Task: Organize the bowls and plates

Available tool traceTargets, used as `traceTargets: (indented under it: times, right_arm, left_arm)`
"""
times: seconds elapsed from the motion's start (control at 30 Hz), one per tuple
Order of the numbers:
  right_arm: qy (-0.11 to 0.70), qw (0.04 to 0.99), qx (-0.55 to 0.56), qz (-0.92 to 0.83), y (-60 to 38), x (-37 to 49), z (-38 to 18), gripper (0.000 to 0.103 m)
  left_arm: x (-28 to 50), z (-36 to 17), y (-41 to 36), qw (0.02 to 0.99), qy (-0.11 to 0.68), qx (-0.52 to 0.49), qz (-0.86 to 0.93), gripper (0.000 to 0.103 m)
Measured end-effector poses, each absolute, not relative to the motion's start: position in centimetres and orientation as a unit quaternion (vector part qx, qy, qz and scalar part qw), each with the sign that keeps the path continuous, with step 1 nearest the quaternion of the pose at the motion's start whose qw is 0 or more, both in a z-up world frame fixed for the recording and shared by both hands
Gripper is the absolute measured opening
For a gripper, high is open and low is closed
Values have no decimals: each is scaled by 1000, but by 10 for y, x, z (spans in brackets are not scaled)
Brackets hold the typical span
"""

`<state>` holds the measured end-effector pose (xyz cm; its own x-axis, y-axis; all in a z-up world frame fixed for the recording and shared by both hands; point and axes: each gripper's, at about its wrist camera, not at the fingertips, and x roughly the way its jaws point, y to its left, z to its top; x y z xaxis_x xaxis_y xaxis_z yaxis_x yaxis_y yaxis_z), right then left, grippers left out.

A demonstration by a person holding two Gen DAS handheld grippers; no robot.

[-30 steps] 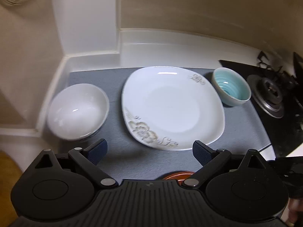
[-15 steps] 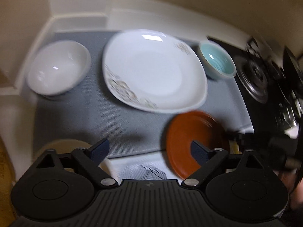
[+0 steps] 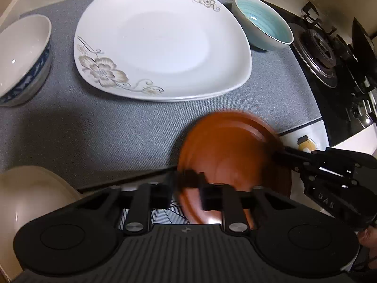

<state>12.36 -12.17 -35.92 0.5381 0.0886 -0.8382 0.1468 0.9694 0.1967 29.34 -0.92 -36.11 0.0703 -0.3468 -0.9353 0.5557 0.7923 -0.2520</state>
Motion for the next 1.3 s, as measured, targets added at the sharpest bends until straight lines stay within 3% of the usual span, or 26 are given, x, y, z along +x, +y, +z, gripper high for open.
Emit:
traceTargets:
  times: [0.13,0.33,0.67,0.9,1.3]
  right_arm:
    - [465,878,107,-28,-120,118,-334,6]
    - [430,886,172,-23,-133,112,-292,6]
    - [389,908,155,1,-118,140,-252,6]
    - [385,906,178,3,-118,164,-249,6]
    - [391,900,187,-32,-133,226,-291,6]
  left_arm:
    - [288,-337,-7,733,601,52,-314,19]
    - [284,-297,-1,762,561,44,-321,19]
    - [308,-274,2,800,525,47,-287,19]
    - [317,-251,5,815,510,46,-272,20]
    - [364,-277,-19,834,497,50,-235,20]
